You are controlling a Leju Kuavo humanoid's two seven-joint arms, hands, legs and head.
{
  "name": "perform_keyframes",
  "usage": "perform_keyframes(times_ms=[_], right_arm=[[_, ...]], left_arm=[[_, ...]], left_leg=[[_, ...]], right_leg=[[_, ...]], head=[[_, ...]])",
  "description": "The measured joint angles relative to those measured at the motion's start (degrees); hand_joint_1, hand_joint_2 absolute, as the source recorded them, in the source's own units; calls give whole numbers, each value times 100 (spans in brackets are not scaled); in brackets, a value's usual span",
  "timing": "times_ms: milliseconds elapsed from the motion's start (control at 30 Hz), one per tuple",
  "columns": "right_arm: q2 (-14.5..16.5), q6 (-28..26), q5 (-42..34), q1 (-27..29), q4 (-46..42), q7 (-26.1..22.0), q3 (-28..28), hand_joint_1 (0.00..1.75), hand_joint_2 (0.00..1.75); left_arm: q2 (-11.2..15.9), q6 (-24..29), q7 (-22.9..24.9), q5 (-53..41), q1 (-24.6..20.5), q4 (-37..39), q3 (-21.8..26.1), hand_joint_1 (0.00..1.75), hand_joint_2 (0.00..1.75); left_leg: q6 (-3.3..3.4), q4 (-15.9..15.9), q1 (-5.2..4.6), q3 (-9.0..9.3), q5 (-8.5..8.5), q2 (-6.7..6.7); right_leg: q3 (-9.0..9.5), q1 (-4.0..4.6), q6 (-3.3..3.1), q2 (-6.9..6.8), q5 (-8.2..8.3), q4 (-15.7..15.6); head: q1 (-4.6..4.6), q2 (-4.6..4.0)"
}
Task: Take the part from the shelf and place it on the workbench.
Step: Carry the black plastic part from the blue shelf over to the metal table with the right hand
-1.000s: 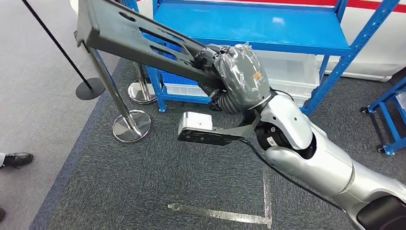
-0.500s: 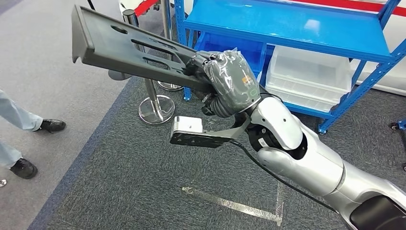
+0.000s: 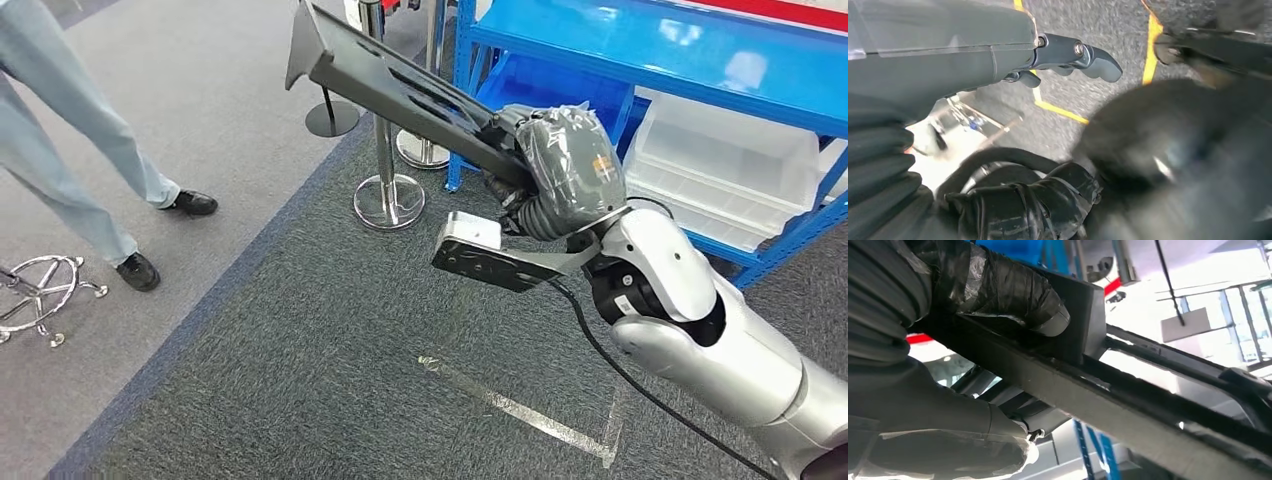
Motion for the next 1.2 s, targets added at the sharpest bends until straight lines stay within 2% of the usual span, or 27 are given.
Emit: perform_keyframes(times_ms=[33, 67, 100, 133, 167, 200, 267, 300, 333, 367, 433, 500, 533, 600, 633, 667, 700, 767, 800, 833, 900, 933, 967, 1033, 1067, 1133, 1200], right_arm=[[-44, 1, 1, -5, -49, -4, -36, 175, 175], [-82, 4, 2, -8, -80, -9, -63, 175, 175], [-108, 8, 3, 0, -100, -12, -73, 175, 175], [-129, 11, 4, 11, -110, -13, -75, 175, 175], [-154, 14, 3, 23, -126, -15, -75, 175, 175], [-183, 14, 3, 32, -144, -18, -76, 175, 175], [-233, 13, 3, 35, -173, -30, -77, 175, 175], [-248, 13, 3, 39, -177, -39, -79, 175, 175], [-257, 13, 4, 44, -177, -51, -79, 175, 175], [-262, 12, 4, 47, -177, -64, -80, 175, 175], [-263, 9, 6, 42, -182, -85, -80, 175, 175], [-264, 4, 12, 33, -195, -111, -90, 175, 175], [-265, -1, 15, 26, -202, -126, -99, 175, 175], [-266, -9, 20, 14, -207, -151, -114, 175, 175], [-261, -10, 21, 1, -206, -161, -115, 175, 175], [-253, -10, 21, -10, -208, -170, -115, 175, 175], [-246, -9, 21, -18, -208, -179, -115, 175, 175], [-238, -9, 21, -32, -207, -188, -115, 175, 175], [-238, -9, 21, -33, -204, -190, -115, 175, 175], [-237, -9, 21, -32, -201, -192, -115, 175, 175], [-233, -9, 21, -31, -200, -196, -115, 175, 175], [-232, -9, 21, -36, -200, -197, -115, 175, 175], [-232, -9, 21, -41, -203, -197, -116, 175, 175], [-233, -8, 21, -71, -206, -195, -121, 175, 175], [-232, -8, 21, -82, -207, -194, -124, 175, 175], [-219, -6, 21, -92, -206, -197, -126, 175, 175], [-203, -5, 21, -89, -206, -201, -126, 175, 175]], left_arm=[[-9, 2, -4, 3, -11, -20, 22, 0, 175], [-10, 3, -9, 7, -13, -32, 35, 0, 175], [-15, 2, -13, 10, -11, -41, 39, 0, 175], [-21, 2, -15, 14, -3, -49, 41, 0, 175], [-27, 2, -17, 21, 1, -57, 44, 0, 175], [-33, 2, -16, 29, 6, -64, 45, 0, 175], [-52, 1, -18, 45, 10, -76, 48, 0, 175], [-65, -1, -20, 51, 10, -78, 47, 0, 175], [-82, -2, -24, 54, 8, -80, 47, 0, 175], [-99, -4, -26, 56, 7, -84, 47, 0, 175], [-127, -5, -26, 56, 7, -91, 47, 0, 175], [-152, -7, -30, 57, 1, -94, 48, 0, 175], [-162, -10, -34, 58, 1, -96, 47, 0, 175], [-169, -18, -46, 61, 15, -96, 44, 0, 175], [-175, -24, -51, 62, 23, -96, 42, 0, 175], [-180, -33, -55, 62, 25, -96, 40, 0, 175], [-183, -43, -57, 63, 24, -96, 39, 0, 175], [-195, -60, -67, 63, 7, -97, 39, 0, 175], [-200, -63, -71, 63, 2, -97, 39, 0, 175], [-203, -66, -77, 63, 0, -97, 39, 0, 175], [-207, -71, -85, 63, -2, -97, 38, 0, 175], [-208, -76, -89, 63, -4, -97, 40, 0, 175], [-208, -82, -92, 63, -13, -97, 43, 0, 175], [-202, -96, -107, 62, -40, -97, 51, 0, 175], [-198, -102, -113, 62, -47, -96, 54, 0, 175], [-188, -109, -123, 62, -33, -95, 54, 0, 175], [-177, -111, -125, 63, -17, -94, 51, 0, 175]], left_leg=[[56, -304, -38, 185, -160, 44], [134, -461, -78, 210, -224, 7], [225, -482, -83, 159, -190, -47], [293, -491, -88, 103, -128, -107], [368, -502, -84, 42, -58, -155], [432, -510, -79, -19, 19, -201], [514, -501, -113, -202, 168, -316], [531, -495, -137, -299, 242, -390], [539, -490, -162, -397, 317, -468], [541, -481, -180, -497, 392, -551], [528, -457, -195, -684, 541, -715], [489, -456, -208, -816, 688, -861], [461, -476, -205, -847, 762, -931], [387, -556, -203, -876, 921, -1086], [358, -555, -207, -909, 923, -1087], [335, -468, -215, -976, 805, -993], [315, -281, -216, -1063, 585, -850], [265, 420, -181, -1274, 17, -522], [230, 788, -156, -1343, -107, -454], [194, 1083, -132, -1369, -84, -412], [136, 1200, -90, -1192, 260, -357], [117, 976, -74, -946, 373, -271], [105, 593, -84, -611, 320, -146], [192, -155, -137, -85, 6, 44], [260, -357, -178, 7, -116, 44], [416, -446, -204, -31, -87, -82], [533, -485, -200, -71, 12, -208]], right_leg=[[-24, -1, 46, -74, 42, 15], [-32, -11, 96, -152, 96, 7], [-42, -24, 147, -200, 135, -13], [-57, -47, 184, -154, 90, -1], [-97, -63, 205, -22, -75, 109], [-167, -66, 211, 165, -342, 340], [-346, -29, 185, 486, -939, 1084], [-398, 1, 165, 546, -1088, 1419], [-381, 29, 137, 572, -1101, 1610], [-267, 58, 96, 589, -993, 1600], [238, 113, -19, 725, -724, 1028], [752, 138, -101, 968, -725, 256], [878, 148, -115, 1039, -774, 28], [867, 142, -116, 939, -713, -76], [842, 131, -135, 851, -650, -111], [794, 111, -165, 761, -577, -138], [737, 93, -197, 675, -504, -166], [600, 102, -227, 521, -382, -174], [520, 104, -220, 440, -326, -170], [434, 102, -205, 356, -268, -164], [261, 94, -165, 194, -162, -137], [189, 95, -138, 121, -120, -108], [127, 98, -108, 49, -92, -73], [67, 115, -38, -100, -57, -8], [60, 111, 1, -179, -39, -1], [71, 82, 86, -266, -17, 8], [-21, 39, 138, -1, -239, 262]], head=[[-2, 0], [3, -1], [9, -1], [15, -1], [21, -1], [28, -1], [43, -1], [48, -1], [50, -1], [49, -1], [48, -1], [46, -1], [52, -1], [67, -1], [72, -1], [58, -1], [41, -1], [21, -1], [16, -1], [12, -1], [-2, -1], [-6, -1], [-9, -1], [-7, -1], [-5, -1], [-5, -1], [-2, -1]])
